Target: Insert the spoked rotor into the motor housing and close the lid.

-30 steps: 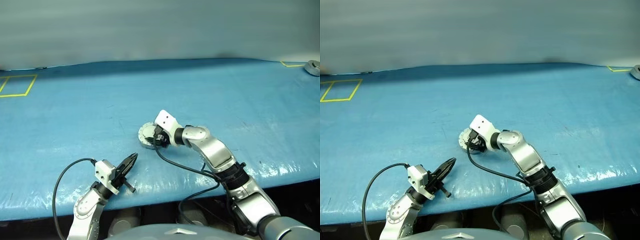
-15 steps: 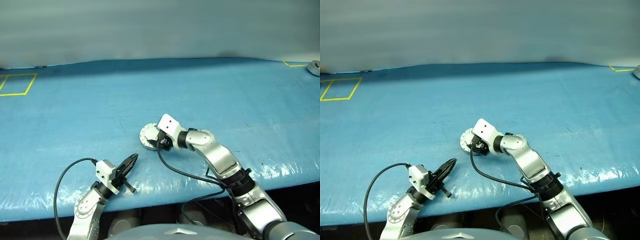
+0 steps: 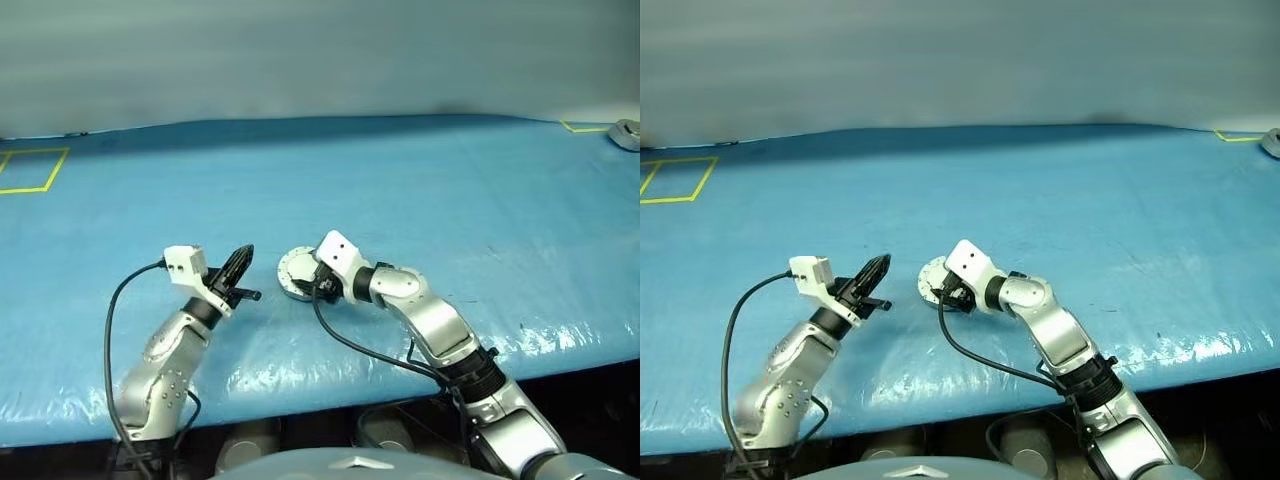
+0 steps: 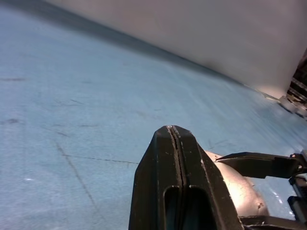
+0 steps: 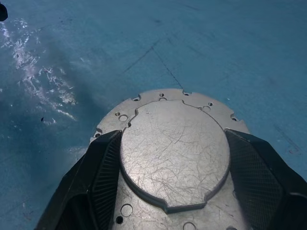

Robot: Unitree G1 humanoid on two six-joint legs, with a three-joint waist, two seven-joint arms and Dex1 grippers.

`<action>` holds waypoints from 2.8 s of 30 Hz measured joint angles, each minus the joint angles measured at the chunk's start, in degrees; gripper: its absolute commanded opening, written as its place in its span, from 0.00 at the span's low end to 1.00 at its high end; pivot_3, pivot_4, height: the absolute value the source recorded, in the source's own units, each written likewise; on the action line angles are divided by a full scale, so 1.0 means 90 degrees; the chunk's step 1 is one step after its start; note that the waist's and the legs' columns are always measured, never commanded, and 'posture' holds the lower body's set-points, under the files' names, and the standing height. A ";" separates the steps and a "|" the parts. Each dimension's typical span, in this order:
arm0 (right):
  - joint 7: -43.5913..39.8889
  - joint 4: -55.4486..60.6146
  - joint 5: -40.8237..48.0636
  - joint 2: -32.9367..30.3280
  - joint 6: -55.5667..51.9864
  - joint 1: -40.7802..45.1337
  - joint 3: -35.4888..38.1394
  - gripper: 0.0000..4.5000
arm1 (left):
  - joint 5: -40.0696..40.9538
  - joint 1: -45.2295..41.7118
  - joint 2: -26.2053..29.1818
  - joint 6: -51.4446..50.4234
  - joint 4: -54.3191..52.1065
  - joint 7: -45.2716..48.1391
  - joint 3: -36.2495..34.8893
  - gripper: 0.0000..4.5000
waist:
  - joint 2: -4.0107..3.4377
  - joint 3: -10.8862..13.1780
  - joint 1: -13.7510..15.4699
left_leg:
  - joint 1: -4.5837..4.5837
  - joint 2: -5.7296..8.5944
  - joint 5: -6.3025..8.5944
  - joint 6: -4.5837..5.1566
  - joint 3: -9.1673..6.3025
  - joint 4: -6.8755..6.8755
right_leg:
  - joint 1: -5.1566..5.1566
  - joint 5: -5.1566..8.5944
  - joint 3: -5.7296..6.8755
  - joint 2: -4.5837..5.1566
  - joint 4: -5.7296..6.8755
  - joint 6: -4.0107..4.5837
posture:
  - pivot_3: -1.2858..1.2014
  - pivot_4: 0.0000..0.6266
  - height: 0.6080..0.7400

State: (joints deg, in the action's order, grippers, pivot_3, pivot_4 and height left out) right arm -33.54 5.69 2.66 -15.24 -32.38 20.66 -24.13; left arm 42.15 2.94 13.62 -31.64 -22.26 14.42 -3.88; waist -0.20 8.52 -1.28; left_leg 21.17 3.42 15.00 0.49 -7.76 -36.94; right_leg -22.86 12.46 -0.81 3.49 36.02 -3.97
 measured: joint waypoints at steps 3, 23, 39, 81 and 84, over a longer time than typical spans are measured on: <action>0.0050 -0.0098 -0.0002 0.0066 0.0087 -0.0004 -0.0004 0.67 | 0.0193 -0.0158 0.0239 -0.0619 -0.0051 0.0061 0.0169 0.00 | 0.0000 0.0000 -0.0031 | -0.0017 -0.0003 -0.0001 -0.0008 0.0001 0.0004 | 0.0007 0.0002 -0.0005 -0.0004 0.0003 0.0005 | 0.52 0.24 1.00; -0.0187 -0.0535 -0.0147 0.0162 0.0861 0.0006 -0.0017 0.67 | -0.0867 0.0575 0.0636 0.0251 -0.0139 0.0956 0.0412 0.00 | 0.0005 0.0000 -0.0019 | -0.0027 -0.0021 -0.0023 -0.0048 0.0015 0.0092 | -0.0002 0.0019 -0.0025 0.0005 0.0008 0.0050 | 0.52 0.24 1.00; -0.0402 -0.0547 -0.0168 0.0137 0.0479 0.0194 -0.0025 0.67 | -0.0514 0.0052 0.0625 -0.0686 -0.0040 0.0868 0.0208 0.00 | 0.0007 -0.0001 -0.0012 | -0.0042 -0.0022 -0.0027 -0.0048 0.0009 0.0096 | 0.0004 0.0018 -0.0011 -0.0010 0.0009 0.0049 | 0.52 0.24 1.00; -0.0257 -0.0407 -0.0270 0.0151 0.0371 0.0102 -0.0031 0.67 | -0.1018 -0.0915 0.0212 -0.1451 0.0847 0.0476 0.0409 0.00 | 0.0019 -0.0016 0.0017 | -0.0055 -0.0012 -0.0036 -0.0055 0.0004 0.0103 | 0.0013 0.0016 -0.0010 -0.0005 0.0009 0.0045 | 0.52 0.24 1.00; -0.0240 -0.0397 -0.0293 0.0151 0.0368 0.0065 -0.0031 0.67 | -0.1071 -0.0935 0.0189 -0.1489 0.0850 0.0459 0.0429 0.00 | 0.0022 -0.0021 0.0019 | -0.0063 -0.0012 -0.0036 -0.0054 0.0003 0.0103 | 0.0015 0.0016 -0.0009 -0.0003 0.0009 0.0045 | 0.52 0.24 1.00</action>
State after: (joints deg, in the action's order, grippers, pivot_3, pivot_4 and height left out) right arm -35.70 2.12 0.03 -13.88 -29.07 21.24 -24.41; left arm 32.51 -5.48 15.32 -45.04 -14.61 18.55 -0.01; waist 0.00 8.33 -1.11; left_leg 20.60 3.31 14.68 0.00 -7.72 -36.01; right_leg -22.73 12.60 -0.89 3.46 36.10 -3.56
